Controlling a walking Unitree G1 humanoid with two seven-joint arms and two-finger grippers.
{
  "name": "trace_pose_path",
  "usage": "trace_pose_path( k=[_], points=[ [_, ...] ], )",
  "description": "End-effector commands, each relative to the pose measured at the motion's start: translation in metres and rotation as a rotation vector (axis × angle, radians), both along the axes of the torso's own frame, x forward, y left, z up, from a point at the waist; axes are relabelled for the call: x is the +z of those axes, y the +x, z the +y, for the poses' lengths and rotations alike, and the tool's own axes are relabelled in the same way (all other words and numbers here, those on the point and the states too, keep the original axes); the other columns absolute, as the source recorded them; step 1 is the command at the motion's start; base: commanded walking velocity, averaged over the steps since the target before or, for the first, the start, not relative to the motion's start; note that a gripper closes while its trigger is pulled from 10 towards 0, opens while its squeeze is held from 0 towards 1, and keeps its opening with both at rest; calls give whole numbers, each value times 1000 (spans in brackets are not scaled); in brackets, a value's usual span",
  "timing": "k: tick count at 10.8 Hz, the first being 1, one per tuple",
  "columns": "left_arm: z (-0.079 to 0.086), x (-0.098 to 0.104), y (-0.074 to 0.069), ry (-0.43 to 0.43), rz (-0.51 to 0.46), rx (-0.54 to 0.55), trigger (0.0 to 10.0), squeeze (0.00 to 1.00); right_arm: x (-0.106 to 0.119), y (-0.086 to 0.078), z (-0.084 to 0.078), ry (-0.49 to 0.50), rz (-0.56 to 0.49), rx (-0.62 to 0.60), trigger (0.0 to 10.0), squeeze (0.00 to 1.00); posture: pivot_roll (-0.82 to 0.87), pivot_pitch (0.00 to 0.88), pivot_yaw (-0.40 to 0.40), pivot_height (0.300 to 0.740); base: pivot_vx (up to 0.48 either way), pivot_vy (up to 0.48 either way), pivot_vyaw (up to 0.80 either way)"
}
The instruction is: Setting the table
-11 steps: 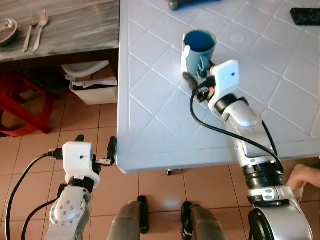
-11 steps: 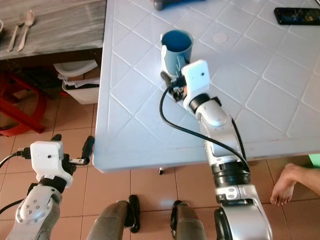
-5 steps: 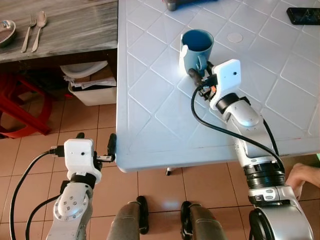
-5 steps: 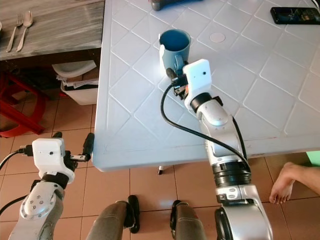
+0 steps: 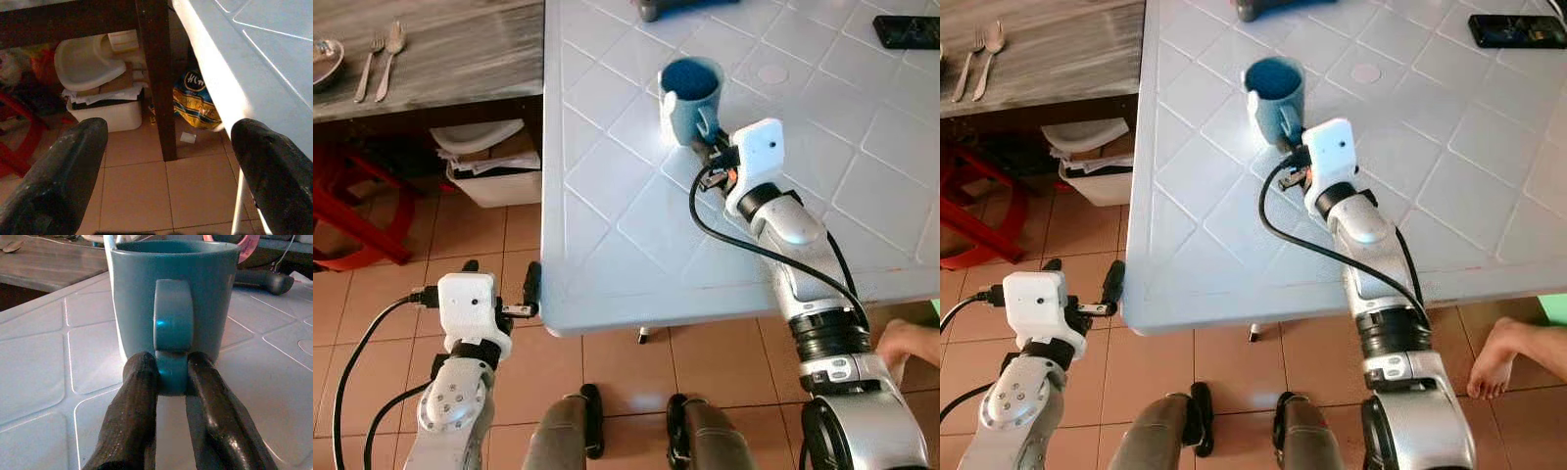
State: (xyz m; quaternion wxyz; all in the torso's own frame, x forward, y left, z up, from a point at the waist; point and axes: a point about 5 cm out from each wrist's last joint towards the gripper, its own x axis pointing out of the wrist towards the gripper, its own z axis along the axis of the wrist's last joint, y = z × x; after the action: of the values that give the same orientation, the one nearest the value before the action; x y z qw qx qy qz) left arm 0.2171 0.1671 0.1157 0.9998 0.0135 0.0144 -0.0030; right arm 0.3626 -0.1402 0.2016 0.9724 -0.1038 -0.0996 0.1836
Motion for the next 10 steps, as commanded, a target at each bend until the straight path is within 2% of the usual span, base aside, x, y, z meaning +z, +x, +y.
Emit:
trace_pose_path(
  k=[1, 2, 3, 4, 6, 7, 9, 10],
  points=[
    [7, -4, 0, 16, 15, 22, 10000, 0, 1, 1, 3, -5, -15, 11, 1804, 0, 81, 233, 78, 740, 0, 0, 0],
    [7, -4, 4, 17, 10, 22, 10000, 0, 2, 1, 3, 1, -27, 9, 4863, 0, 77, 221, 81, 740, 0, 0, 0],
    [6, -4, 5, 17, 10, 21, 10000, 0, 3, 0, 3, 6, -38, 4, 10000, 0, 75, 217, 82, 740, 0, 0, 0],
    [6, -5, 7, 17, 8, 22, 10000, 0, 4, -3, 4, 24, -54, 1, 10000, 0, 72, 199, 80, 740, 0, 0, 0],
    [12, -12, 13, 4, 19, 92, 10000, 0, -1, -21, 5, 117, -96, -50, 10000, 0, 58, 137, 68, 740, 0, 0, 0],
    [11, -10, 20, 12, -9, 94, 10000, 0, -9, -37, 2, 173, -117, -103, 10000, 0, 44, 96, 53, 740, 0, 480, 0],
    [7, -2, 37, 6, -66, 97, 10000, 0, -14, -46, 5, 193, -118, -95, 10000, 0, 18, 64, 49, 740, 0, 480, 0],
    [5, 0, 41, 5, -76, 100, 10000, 0, -11, -46, 8, 200, -125, -85, 10000, 0, 13, 58, 50, 740, 0, 480, 0]
  ],
)
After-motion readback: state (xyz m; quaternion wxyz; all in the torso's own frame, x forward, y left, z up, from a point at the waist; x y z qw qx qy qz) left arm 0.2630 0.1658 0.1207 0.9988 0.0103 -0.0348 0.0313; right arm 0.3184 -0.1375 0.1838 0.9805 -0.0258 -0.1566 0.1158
